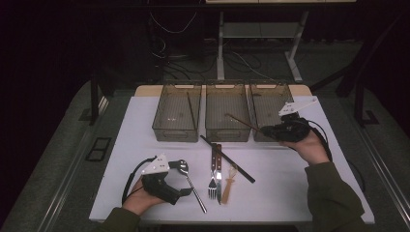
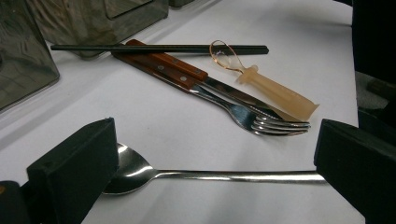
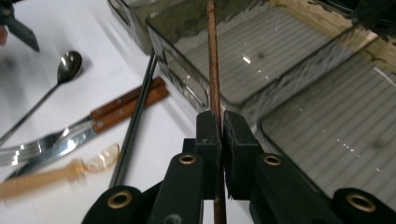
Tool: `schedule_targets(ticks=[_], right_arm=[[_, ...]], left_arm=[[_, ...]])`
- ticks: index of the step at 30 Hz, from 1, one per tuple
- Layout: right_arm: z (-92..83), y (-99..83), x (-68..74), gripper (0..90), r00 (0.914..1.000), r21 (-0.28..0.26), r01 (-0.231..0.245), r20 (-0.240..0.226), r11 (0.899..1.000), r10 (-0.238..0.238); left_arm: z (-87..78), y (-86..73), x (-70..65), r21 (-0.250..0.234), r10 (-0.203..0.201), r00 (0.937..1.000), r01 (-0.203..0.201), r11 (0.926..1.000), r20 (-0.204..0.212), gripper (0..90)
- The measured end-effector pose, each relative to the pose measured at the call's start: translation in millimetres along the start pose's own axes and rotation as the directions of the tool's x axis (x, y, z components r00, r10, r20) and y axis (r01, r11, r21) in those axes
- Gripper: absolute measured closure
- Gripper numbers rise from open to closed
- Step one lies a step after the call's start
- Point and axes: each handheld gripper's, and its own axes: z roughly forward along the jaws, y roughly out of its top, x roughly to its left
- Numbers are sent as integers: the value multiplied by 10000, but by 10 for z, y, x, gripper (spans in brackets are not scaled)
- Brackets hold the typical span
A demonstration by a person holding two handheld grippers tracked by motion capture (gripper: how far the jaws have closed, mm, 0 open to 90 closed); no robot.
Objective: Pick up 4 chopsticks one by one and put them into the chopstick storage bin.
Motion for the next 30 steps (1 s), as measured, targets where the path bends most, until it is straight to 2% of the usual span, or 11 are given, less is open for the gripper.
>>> schedule_targets(ticks=[9, 14, 30], right_arm=[[200, 369, 93, 855, 9994, 229, -29, 357, 9997, 21], [346, 577, 133, 855, 9983, 362, -206, 545, 9991, 186], [960, 1249, 292, 855, 9961, 683, -350, 837, 9971, 292]], left_arm=[[4, 1, -3, 43, 40, 10000, -40, 10000, 21, 0], [2, 2, 0, 80, 61, 10000, -61, 9999, 37, 0], [0, 8, -5, 72, 136, 9999, -136, 9999, 96, 0]])
